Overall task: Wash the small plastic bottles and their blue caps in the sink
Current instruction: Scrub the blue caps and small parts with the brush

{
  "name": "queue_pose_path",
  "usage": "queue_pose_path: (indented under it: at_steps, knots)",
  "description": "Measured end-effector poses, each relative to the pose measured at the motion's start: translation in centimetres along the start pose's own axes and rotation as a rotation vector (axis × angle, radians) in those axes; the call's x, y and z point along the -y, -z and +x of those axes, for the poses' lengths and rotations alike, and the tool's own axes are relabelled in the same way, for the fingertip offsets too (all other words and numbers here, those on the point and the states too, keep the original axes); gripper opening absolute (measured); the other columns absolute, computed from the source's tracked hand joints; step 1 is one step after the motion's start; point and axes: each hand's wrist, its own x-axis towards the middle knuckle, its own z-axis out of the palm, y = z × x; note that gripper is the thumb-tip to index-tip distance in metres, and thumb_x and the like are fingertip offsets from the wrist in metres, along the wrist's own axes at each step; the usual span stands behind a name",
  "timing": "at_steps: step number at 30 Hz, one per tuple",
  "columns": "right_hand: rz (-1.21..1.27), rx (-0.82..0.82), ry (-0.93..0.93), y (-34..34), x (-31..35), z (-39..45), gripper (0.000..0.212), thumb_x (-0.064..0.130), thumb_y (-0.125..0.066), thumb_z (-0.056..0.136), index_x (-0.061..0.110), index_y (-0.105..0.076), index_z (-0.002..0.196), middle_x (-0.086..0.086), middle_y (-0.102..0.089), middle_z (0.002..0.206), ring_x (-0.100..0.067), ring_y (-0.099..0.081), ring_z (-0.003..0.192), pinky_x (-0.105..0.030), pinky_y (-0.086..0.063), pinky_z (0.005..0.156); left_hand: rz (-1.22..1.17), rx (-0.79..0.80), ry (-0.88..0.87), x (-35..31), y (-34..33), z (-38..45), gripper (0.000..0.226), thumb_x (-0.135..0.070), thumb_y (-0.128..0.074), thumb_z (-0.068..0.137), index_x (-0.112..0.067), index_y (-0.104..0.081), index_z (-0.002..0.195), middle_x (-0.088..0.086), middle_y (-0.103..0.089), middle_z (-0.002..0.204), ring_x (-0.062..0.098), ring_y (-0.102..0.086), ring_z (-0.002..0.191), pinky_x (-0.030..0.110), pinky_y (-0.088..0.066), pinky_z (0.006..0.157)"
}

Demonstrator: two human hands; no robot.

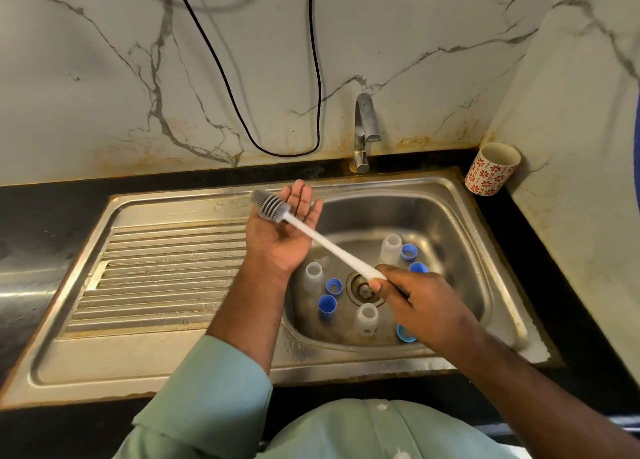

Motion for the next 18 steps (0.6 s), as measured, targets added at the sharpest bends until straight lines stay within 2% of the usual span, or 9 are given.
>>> queue_pose_path:
  at_steps: [4,7,9,11,15,18]
  knots:
    - [0.025,-0.024,-0.03,0.1,0.1,-0.4,0.025,0.048,-0.046,0.097,0.03,-0.063,0.094,0.017,-0.056,0.06,-0.003,-0.052,0.051,-0.022,-0.043,0.052,-0.007,0.042,0.019,0.0,0.3,-0.1,0.046,-0.039,-0.033,0.106,-0.008,-0.066,0.106,0.013,-0.075,0.101,0.027,-0.075,0.086,0.048,-0.052,0.088]
    - [0.003,0.002,0.007,0.1,0.3,-0.8,0.024,0.048,-0.045,0.096,0.032,-0.063,0.094,0.014,-0.055,0.058,-0.003,-0.054,0.053,-0.018,-0.043,0.049,0.029,0.052,0.001,-0.2,0.4,0.0,0.048,-0.045,-0.032,0.106,-0.011,-0.065,0.109,0.01,-0.075,0.104,0.026,-0.074,0.091,0.049,-0.053,0.086]
    - [0.063,-0.014,-0.065,0.3,0.1,-0.7,0.023,0.047,-0.049,0.096,0.031,-0.063,0.085,0.014,-0.053,0.056,-0.003,-0.05,0.049,-0.021,-0.044,0.05,0.06,0.066,-0.015,-0.5,0.3,-0.1,0.055,-0.056,-0.029,0.103,-0.015,-0.063,0.114,0.011,-0.073,0.11,0.029,-0.072,0.094,0.05,-0.052,0.089]
    - [0.059,-0.019,-0.099,0.7,0.0,-0.7,0.024,0.046,-0.051,0.095,0.031,-0.062,0.08,0.012,-0.053,0.054,-0.002,-0.048,0.048,-0.022,-0.043,0.049,0.151,0.028,-0.062,-0.6,0.5,-0.1,0.05,-0.059,-0.032,0.1,-0.024,-0.061,0.121,0.011,-0.067,0.121,0.031,-0.068,0.101,0.05,-0.052,0.088]
    - [0.159,0.005,-0.109,0.6,0.8,-1.4,0.026,0.039,-0.053,0.097,0.028,-0.063,0.076,0.01,-0.05,0.053,-0.001,-0.044,0.047,-0.016,-0.038,0.048,0.278,-0.049,-0.202,-0.9,0.7,-0.3,0.038,-0.048,-0.041,0.102,-0.031,-0.059,0.131,0.008,-0.058,0.122,0.025,-0.059,0.103,0.035,-0.053,0.076]
    - [0.281,0.023,-0.145,0.3,1.3,-1.8,0.028,0.035,-0.051,0.099,0.02,-0.066,0.081,0.007,-0.051,0.057,-0.002,-0.044,0.049,-0.021,-0.042,0.053,0.377,-0.167,-0.256,-1.3,0.6,-0.3,0.035,-0.052,-0.038,0.103,-0.038,-0.059,0.126,0.002,-0.058,0.118,0.018,-0.053,0.094,0.031,-0.044,0.073]
